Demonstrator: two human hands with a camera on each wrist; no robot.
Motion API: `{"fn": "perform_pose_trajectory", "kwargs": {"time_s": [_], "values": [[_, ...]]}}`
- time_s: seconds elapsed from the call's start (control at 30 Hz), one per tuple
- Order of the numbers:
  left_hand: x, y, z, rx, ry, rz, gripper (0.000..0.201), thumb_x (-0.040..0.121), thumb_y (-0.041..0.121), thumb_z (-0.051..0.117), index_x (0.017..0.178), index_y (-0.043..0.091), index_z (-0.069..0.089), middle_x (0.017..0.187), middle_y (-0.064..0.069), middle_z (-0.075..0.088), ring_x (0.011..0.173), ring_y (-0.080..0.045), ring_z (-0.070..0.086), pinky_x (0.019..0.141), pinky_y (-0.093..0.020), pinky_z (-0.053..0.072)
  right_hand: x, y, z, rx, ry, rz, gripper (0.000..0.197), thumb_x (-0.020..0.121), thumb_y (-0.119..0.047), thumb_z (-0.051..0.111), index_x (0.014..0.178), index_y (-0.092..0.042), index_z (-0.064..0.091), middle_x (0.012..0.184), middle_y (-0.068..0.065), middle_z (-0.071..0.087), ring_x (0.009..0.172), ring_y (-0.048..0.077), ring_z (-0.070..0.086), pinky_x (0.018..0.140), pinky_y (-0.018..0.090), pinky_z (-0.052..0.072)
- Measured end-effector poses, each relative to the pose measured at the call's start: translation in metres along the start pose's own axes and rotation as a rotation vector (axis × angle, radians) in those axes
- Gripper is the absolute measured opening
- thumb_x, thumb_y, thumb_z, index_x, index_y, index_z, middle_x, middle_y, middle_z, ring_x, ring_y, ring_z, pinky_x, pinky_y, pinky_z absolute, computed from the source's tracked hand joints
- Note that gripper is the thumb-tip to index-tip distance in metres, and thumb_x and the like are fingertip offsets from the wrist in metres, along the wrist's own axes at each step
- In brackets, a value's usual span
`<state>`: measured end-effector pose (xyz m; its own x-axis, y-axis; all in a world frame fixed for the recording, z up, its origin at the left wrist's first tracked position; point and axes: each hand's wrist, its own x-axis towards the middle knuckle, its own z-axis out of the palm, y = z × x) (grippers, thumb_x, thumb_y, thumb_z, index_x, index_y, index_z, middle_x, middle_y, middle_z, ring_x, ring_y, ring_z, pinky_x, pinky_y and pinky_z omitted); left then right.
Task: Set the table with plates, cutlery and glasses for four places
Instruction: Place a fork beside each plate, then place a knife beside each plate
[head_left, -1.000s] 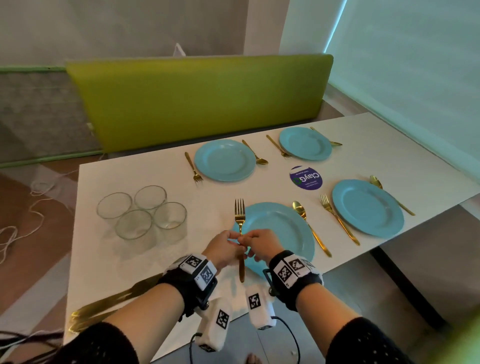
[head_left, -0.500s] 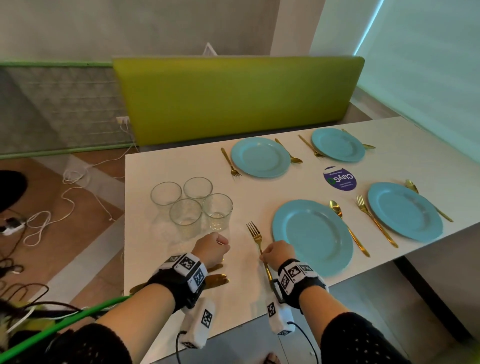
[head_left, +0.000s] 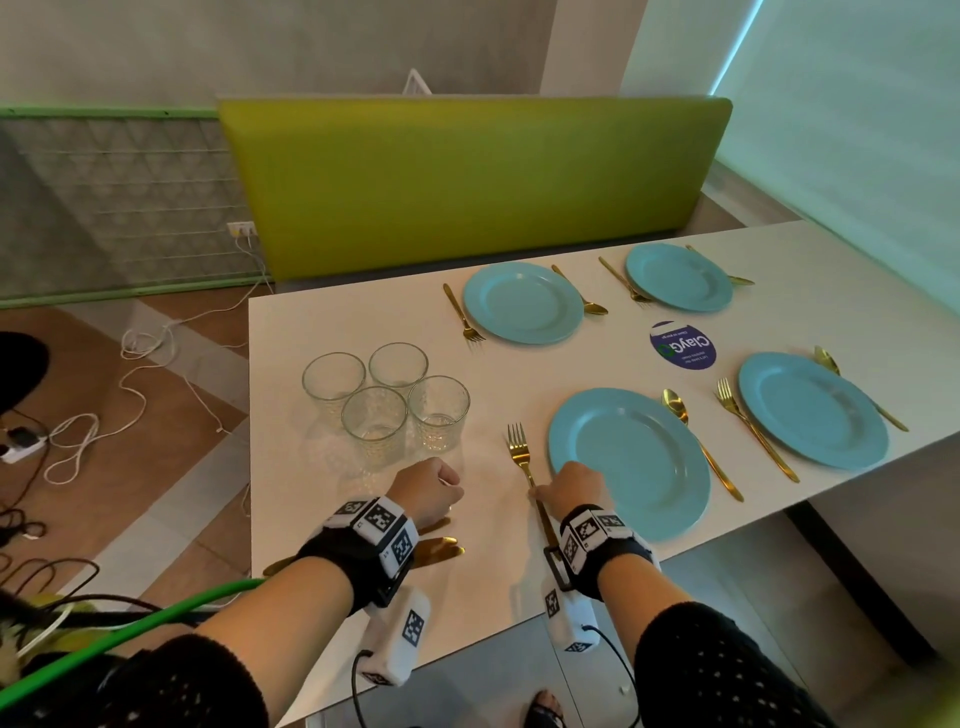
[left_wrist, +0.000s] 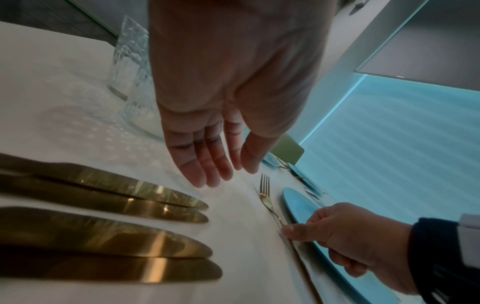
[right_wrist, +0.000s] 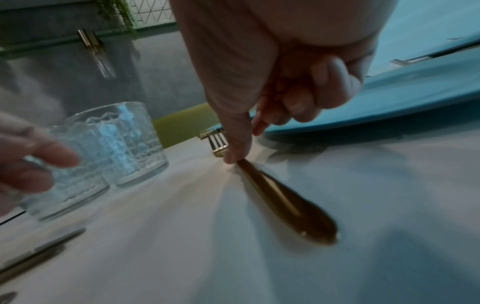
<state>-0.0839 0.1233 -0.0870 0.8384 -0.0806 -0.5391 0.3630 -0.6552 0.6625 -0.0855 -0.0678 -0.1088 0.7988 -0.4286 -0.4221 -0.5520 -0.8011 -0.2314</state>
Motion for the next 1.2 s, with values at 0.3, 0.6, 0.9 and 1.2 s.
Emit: {"fn": "perform_pose_trajectory", "kwargs": {"time_s": [0.3,0.6,0.9,1.2], "values": [[-0.003,-0.010,-0.006,0.041,0.006,-0.029,0.014,0.087,0.021,0.062,0.099,0.018,0.054,0.105,-0.002,0.059,0.081,-0.011,0.057,0.070,-0.017,0.046,0.007,0.010,-0.011,-0.008,0.056,0.028,0.051,0.078,-0.041,0.071,0.109,-0.004,0.057,0.105,0.011,0.066,0.097,0.027,0.065,0.077,0.032,0.053],[-0.006,-0.012,-0.011,0.341,0.011,-0.062,0.047,0.085,0.026,0.065,0.127,0.013,0.050,0.130,-0.005,0.054,0.119,-0.020,0.052,0.095,-0.025,0.041,0.004,0.013,-0.012,0.000,0.048,0.034,0.050,0.080,-0.039,0.070,0.111,-0.004,0.055,0.108,0.012,0.065,0.100,0.028,0.064,0.077,0.032,0.051],[-0.023,-0.044,-0.029,0.865,-0.025,-0.231,0.089,0.071,0.028,0.079,0.140,0.010,0.025,0.140,-0.012,0.029,0.131,-0.028,0.034,0.105,-0.034,0.038,-0.004,0.005,-0.022,0.116,0.081,-0.046,0.038,0.085,-0.043,0.060,0.098,-0.007,0.059,0.095,0.011,0.065,0.089,0.028,0.062,0.077,0.033,0.051],[-0.040,-0.055,-0.030,0.971,-0.031,0.057,0.034,0.099,0.013,0.038,0.128,0.005,0.052,0.132,-0.011,0.053,0.121,-0.023,0.055,0.099,-0.026,0.043,-0.023,-0.008,-0.016,0.128,0.035,-0.170,0.021,0.087,-0.035,0.061,0.079,-0.016,0.056,0.087,0.005,0.061,0.082,0.020,0.056,0.075,0.029,0.048]]}}
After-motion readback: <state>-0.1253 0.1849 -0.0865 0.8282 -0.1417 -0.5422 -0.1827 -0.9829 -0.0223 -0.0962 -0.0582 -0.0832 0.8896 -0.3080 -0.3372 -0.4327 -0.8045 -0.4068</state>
